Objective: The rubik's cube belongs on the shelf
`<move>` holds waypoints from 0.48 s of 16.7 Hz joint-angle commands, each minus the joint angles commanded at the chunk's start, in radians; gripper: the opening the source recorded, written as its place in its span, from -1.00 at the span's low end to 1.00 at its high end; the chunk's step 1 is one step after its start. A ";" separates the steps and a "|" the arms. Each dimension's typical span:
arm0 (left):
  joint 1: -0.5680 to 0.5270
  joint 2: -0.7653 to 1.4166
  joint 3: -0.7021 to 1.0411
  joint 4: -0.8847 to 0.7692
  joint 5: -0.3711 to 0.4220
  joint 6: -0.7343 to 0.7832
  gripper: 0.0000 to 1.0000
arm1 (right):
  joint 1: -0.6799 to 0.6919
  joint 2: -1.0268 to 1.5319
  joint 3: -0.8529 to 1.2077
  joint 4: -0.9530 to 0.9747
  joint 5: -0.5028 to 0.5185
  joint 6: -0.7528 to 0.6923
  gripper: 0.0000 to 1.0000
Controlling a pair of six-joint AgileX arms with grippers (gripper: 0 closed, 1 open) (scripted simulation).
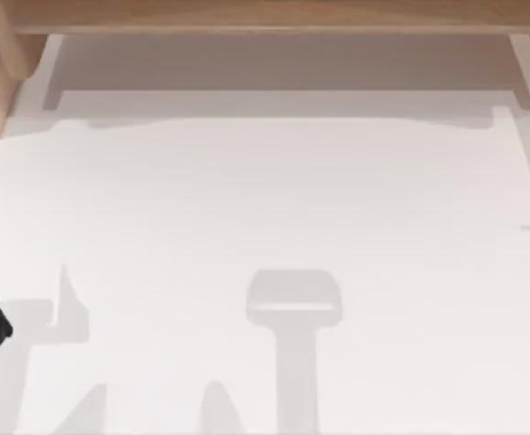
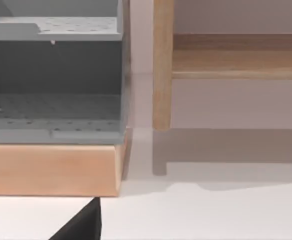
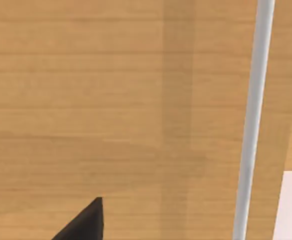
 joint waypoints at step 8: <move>0.000 0.000 0.000 0.000 0.000 0.000 1.00 | -0.166 0.028 0.343 -0.253 0.227 0.106 1.00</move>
